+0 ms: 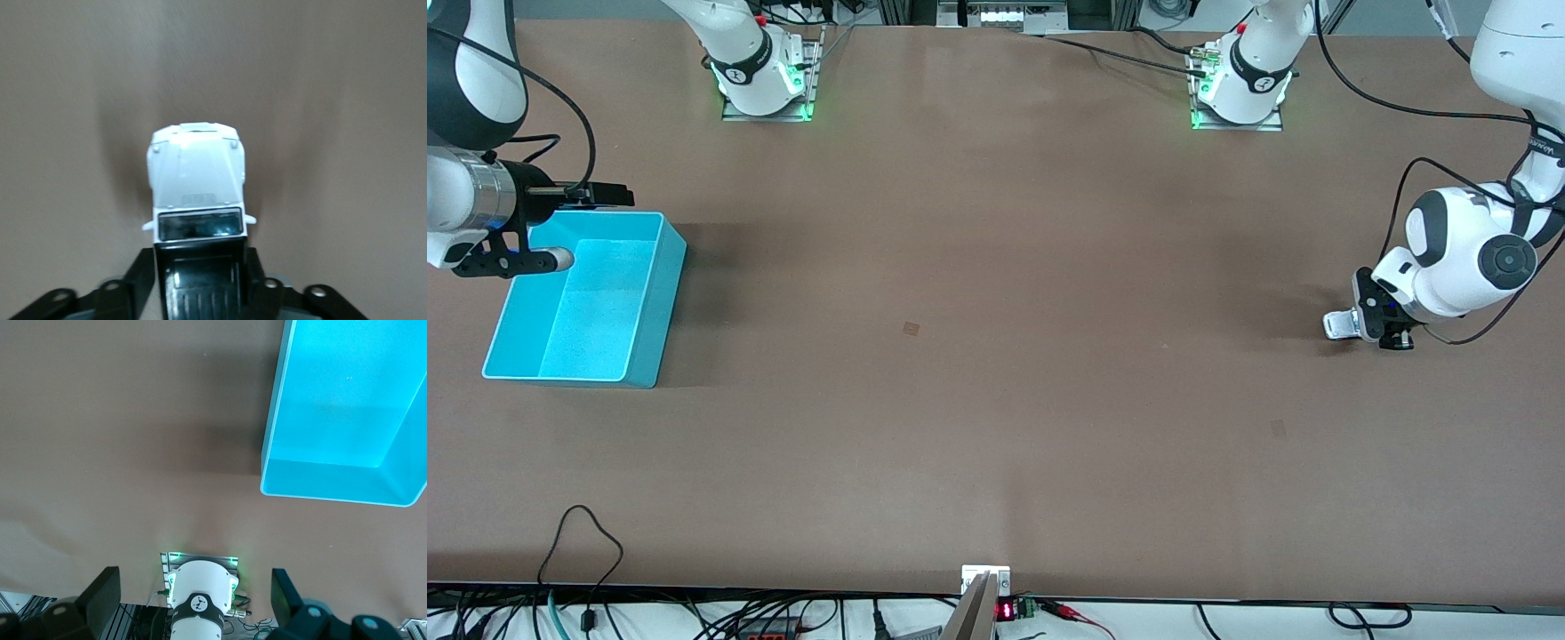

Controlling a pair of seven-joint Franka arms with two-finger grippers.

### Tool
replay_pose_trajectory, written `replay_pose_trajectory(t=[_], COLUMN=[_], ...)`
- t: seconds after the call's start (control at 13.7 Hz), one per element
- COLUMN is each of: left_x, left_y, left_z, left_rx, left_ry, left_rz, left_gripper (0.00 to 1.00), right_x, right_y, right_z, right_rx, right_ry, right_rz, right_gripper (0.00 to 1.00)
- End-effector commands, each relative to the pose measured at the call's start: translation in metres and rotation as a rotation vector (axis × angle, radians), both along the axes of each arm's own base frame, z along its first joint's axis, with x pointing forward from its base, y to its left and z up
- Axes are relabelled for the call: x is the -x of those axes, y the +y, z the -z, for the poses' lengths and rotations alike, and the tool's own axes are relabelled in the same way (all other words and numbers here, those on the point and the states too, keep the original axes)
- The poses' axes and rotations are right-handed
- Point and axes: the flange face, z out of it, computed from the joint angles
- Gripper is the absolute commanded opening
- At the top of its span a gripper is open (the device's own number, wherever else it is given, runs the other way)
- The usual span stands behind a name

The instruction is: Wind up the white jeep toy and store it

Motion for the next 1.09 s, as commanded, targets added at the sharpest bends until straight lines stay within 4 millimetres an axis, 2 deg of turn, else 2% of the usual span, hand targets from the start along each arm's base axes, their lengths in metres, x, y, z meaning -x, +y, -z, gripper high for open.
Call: replay_pose_trajectory(t=[0.0, 0.22, 0.51, 1.02], left_x=[-0.008, -0.012, -0.015, -0.028], left_y=[-0.021, -0.042, -0.058, -0.119], left_z=[-0.049, -0.077, -0.088, -0.120], left_rx=[-0.005, -0.018, -0.015, -0.009], left_ry=[-0.006, -0.015, -0.022, -0.081], left_rz=[0.051, 0.084, 0.105, 0.187], left_gripper=[1.00, 1.00, 1.00, 1.00], right_x=[-0.002, -0.002, -0.002, -0.001], right_y=[-0.002, -0.002, -0.002, -0.001], right_z=[-0.002, -0.003, -0.003, -0.004], right_rx=[0.000, 0.000, 0.000, -0.001], right_ry=[0.008, 0.007, 0.007, 0.008], right_rz=[-0.015, -0.015, -0.015, -0.017], right_gripper=[1.00, 1.00, 1.00, 1.00])
